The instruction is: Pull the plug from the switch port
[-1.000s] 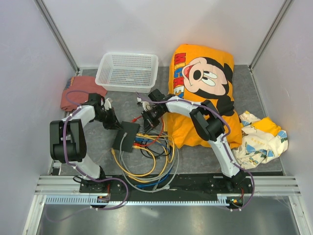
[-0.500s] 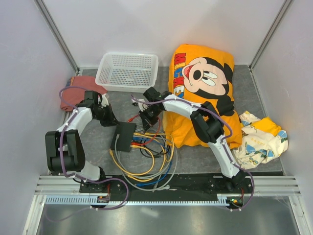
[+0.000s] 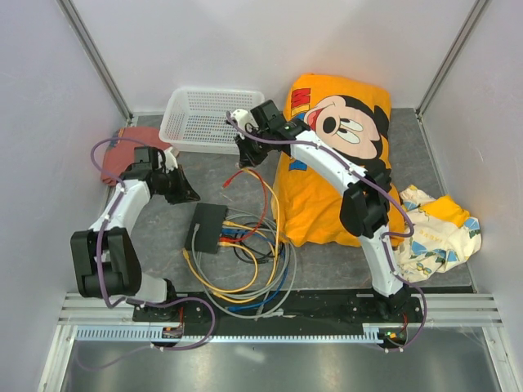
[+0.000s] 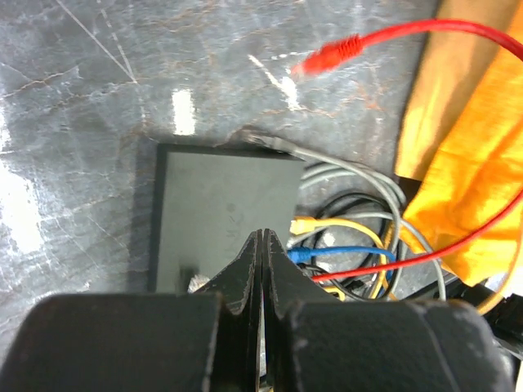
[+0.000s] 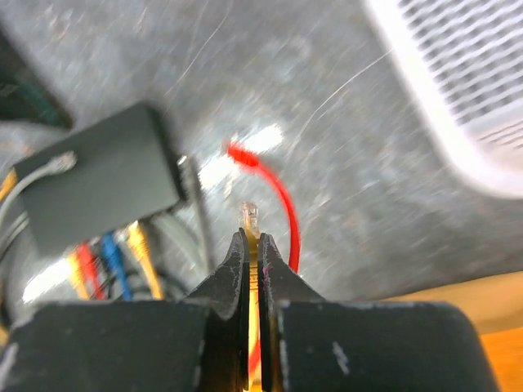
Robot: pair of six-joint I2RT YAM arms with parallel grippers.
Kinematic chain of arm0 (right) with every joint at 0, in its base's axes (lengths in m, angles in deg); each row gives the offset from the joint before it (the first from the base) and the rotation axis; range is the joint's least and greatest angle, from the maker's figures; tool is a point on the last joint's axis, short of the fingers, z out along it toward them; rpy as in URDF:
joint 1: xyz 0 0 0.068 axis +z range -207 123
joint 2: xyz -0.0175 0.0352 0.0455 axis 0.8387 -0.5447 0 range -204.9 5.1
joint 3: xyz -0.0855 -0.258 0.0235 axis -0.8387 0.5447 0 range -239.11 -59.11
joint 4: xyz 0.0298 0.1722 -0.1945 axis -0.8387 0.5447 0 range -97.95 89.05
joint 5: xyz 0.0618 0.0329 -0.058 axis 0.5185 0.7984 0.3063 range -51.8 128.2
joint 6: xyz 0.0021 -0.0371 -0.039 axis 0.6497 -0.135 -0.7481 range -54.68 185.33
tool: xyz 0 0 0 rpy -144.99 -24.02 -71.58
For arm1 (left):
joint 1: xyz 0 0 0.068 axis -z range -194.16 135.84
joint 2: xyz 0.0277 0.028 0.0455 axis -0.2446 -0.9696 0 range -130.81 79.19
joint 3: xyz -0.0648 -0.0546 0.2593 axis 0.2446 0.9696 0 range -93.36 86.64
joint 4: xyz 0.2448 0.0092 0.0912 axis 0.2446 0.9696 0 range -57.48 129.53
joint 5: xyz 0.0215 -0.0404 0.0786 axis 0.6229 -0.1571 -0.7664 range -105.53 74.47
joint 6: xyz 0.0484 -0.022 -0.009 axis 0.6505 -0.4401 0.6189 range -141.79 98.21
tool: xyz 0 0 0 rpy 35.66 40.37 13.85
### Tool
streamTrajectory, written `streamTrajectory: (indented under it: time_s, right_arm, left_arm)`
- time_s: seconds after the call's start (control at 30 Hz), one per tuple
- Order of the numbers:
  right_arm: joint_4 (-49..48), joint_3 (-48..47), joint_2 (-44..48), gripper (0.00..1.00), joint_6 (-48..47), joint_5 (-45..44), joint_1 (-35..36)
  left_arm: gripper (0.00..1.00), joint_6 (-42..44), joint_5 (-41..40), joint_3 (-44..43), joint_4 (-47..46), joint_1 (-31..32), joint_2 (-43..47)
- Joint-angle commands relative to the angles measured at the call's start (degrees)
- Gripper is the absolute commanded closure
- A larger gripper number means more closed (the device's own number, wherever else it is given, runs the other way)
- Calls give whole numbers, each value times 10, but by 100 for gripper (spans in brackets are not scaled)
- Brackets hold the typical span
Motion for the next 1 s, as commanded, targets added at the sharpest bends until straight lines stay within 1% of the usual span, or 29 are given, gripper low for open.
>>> streamTrajectory:
  time_s: [0.0,0.13,0.17,0.27,0.37,0.4,0.43,0.47,0.5,0.53,0.57,0.6,0.63,0.67,0.7,0.73,0.77,0.8,0.83,0.87,0.93,0.97]
  right_arm:
    - [-41,-45,-36,100,-14,-90,3]
    - [-61,-46,-39,100,-10,-158,3]
    - [-63,-46,-39,85,-7,-164,3]
    - [-59,-26,-25,48,7,-132,3]
    - [-59,11,11,36,40,-93,6]
    - [-63,23,35,35,44,-77,7]
    - [-63,46,46,35,48,-27,9]
    - [-63,60,55,34,54,-5,14]
    - [-64,79,72,34,62,17,17]
    - [-64,118,77,34,70,49,22]
    - [-64,138,78,35,97,66,23]
    - [-64,156,76,38,101,76,26]
    - [-66,188,74,44,104,77,31]
    - [-70,200,64,58,108,58,35]
    - [-71,207,56,63,109,48,38]
    - [-75,215,49,67,112,40,42]
    - [-79,216,33,75,115,29,45]
    - [-79,213,23,78,115,28,47]
    - [-79,201,13,79,118,28,51]
    - [-79,194,-5,80,121,29,52]
    - [-79,167,-22,80,128,33,58]
    - [-80,158,-37,80,129,35,61]
  left_arm:
    - [98,4,15,21,-11,-5,58]
    - [98,4,13,46,-21,-5,88]
    - [99,3,13,50,-21,-6,91]
    - [98,1,14,50,-21,-7,97]
    - [97,-3,12,48,-22,-7,95]
    - [94,-3,13,48,-21,-8,95]
    - [91,-3,13,48,-22,-8,93]
    - [82,-3,14,50,-21,-8,92]
    - [78,-3,17,51,-23,-9,88]
    - [70,-4,18,54,-24,-8,84]
    - [65,-4,18,57,-24,-8,80]
    - [62,-6,12,58,-24,-8,78]
    - [60,-7,8,59,-24,-8,76]
    - [59,-8,6,59,-24,-10,74]
    - [60,-8,-1,59,-20,-10,72]
    - [61,-8,-3,59,-19,-11,69]
    - [64,-8,-6,60,-19,-12,65]
    - [69,-6,-12,62,-17,-14,62]
    - [81,-5,-16,64,-16,-15,59]
    - [87,-4,-18,70,-16,-19,59]
    - [99,-3,-22,75,-20,-21,53]
    - [98,-3,-23,82,-22,-24,52]
